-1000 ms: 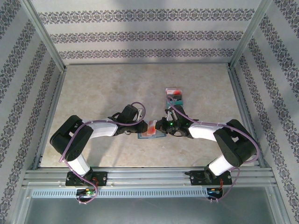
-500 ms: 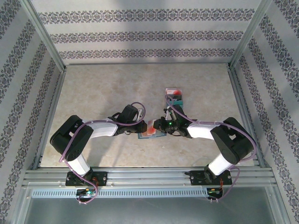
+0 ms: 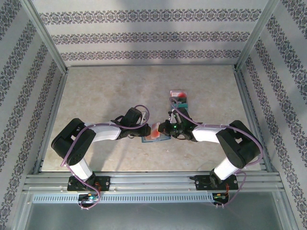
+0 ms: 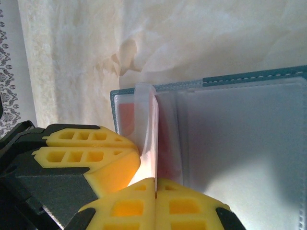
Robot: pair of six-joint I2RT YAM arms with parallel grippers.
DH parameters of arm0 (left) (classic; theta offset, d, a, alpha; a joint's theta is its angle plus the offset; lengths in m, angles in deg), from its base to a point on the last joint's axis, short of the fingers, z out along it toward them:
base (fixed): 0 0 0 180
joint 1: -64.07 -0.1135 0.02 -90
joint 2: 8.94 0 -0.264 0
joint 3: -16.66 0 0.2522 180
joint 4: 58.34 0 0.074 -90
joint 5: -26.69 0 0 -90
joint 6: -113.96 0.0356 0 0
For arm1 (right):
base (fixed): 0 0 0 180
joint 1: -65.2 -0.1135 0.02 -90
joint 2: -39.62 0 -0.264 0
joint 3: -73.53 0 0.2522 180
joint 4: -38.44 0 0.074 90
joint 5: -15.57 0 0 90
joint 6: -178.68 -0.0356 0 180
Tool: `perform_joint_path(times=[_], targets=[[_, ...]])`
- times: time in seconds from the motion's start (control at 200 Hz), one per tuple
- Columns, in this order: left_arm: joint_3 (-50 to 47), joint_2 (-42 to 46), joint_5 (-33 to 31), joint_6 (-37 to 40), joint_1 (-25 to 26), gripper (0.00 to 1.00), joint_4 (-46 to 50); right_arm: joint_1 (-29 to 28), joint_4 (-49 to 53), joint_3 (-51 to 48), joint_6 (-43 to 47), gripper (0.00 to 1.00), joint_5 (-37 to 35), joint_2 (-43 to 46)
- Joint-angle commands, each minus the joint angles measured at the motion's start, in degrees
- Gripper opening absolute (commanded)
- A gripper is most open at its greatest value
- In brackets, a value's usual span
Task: Take the credit cards out of the card holder
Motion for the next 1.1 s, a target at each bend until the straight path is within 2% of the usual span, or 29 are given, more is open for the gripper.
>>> perform_joint_path(times=[0.0, 0.754, 1.094], targets=[[-1.45, -1.18, -2.17, 0.33, 0.42, 0.11, 4.39, 0.80, 3.66, 1.50, 3.18, 0.05, -0.34, 2.14], [4.56, -1.51, -9.16, 7.66, -1.80, 0.12, 10.84, 0.79, 15.98, 5.11, 9.58, 0.04, -3.18, 5.52], [5.79, -0.88, -8.16, 8.12, -2.28, 0.13, 11.61, 0.83, 22.26, 8.75, 13.01, 0.03, -5.01, 6.57]])
